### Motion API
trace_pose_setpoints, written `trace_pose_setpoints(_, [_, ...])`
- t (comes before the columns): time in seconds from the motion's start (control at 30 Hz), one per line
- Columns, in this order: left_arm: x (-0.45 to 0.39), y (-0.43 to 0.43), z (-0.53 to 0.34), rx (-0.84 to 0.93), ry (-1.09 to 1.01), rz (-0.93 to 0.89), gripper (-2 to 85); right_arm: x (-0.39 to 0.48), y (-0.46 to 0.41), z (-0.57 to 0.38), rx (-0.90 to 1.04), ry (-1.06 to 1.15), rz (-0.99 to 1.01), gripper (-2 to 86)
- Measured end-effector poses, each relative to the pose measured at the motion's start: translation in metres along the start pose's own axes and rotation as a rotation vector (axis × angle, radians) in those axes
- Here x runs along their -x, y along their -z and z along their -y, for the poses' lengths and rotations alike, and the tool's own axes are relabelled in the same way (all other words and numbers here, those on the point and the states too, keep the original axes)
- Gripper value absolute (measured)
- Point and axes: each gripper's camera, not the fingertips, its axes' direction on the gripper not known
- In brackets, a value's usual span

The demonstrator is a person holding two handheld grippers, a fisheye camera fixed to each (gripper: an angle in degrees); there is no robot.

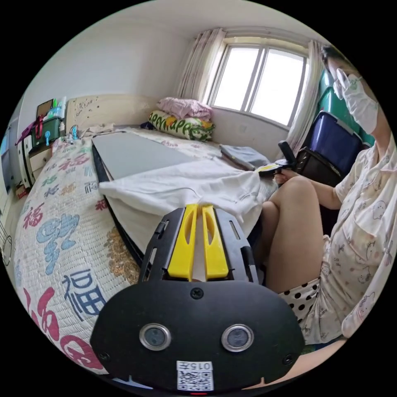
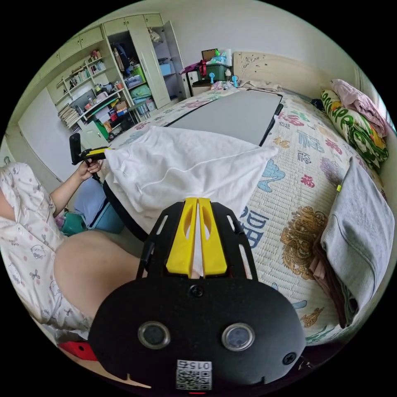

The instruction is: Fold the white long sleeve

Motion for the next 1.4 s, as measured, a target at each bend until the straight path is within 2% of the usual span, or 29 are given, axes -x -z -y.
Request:
trace_pose_setpoints(0.1, [0.008, 0.015, 0.000, 0.009, -0.008, 0.029, 0.9, -0.009, 0.016, -0.015, -0.026, -0.007, 0.004, -0.9])
trace_pose_setpoints(0.23, [0.045, -0.002, -0.030, 0.134, 0.101, 0.047, 4.2, -0.035, -0.027, -0.044, 0.182, -0.080, -0.084, -0.9])
trace_pose_setpoints(0.3, [0.052, 0.004, -0.040, 0.134, 0.118, 0.034, 5.8, -0.046, -0.040, -0.062, 0.247, -0.115, -0.152, -0.9])
trace_pose_setpoints(0.5, [0.081, 0.045, -0.027, 0.076, 0.172, 0.073, 6.2, -0.072, -0.015, -0.099, 0.150, -0.177, -0.150, -0.5])
trace_pose_setpoints(0.63, [0.101, 0.060, 0.005, -0.123, 0.344, -0.031, 0.7, -0.072, 0.027, -0.093, -0.009, -0.328, -0.200, -0.5])
trace_pose_setpoints(0.7, [0.097, 0.056, 0.017, -0.290, 0.417, -0.112, -0.3, -0.056, 0.032, -0.080, -0.053, -0.328, -0.283, -0.5])
trace_pose_setpoints(0.77, [0.091, 0.029, 0.034, -0.442, 0.540, -0.189, -0.7, -0.021, 0.002, -0.057, 0.017, -0.173, -0.494, -0.5])
trace_pose_setpoints(0.8, [0.091, 0.020, 0.039, -0.461, 0.568, -0.209, -0.8, -0.013, -0.013, -0.052, 0.061, -0.132, -0.566, -0.6])
trace_pose_setpoints(0.87, [0.098, -0.015, 0.056, -0.483, 0.683, -0.317, -0.9, 0.009, -0.086, -0.045, 0.256, 0.066, -0.867, -0.7])
trace_pose_setpoints(0.97, [0.115, -0.041, 0.069, -0.431, 0.766, -0.374, -0.9, 0.010, -0.166, -0.073, 0.317, 0.311, -1.158, -0.9])
trace_pose_setpoints(1.03, [0.127, -0.045, 0.072, -0.423, 0.801, -0.404, -0.9, -0.005, -0.190, -0.085, 0.388, 0.381, -1.168, -1.0])
trace_pose_setpoints(1.17, [0.157, -0.038, 0.074, -0.490, 0.851, -0.438, -0.9, -0.044, -0.216, -0.099, 0.414, 0.412, -1.007, -1.0])
trace_pose_setpoints(1.27, [0.180, -0.035, 0.075, -0.501, 0.859, -0.433, -1.0, -0.079, -0.245, -0.117, 0.490, 0.427, -0.963, -1.0])
trace_pose_setpoints(1.4, [0.201, -0.032, 0.071, -0.570, 0.811, -0.452, -1.0, -0.115, -0.256, -0.140, 0.495, 0.404, -0.906, -1.0])
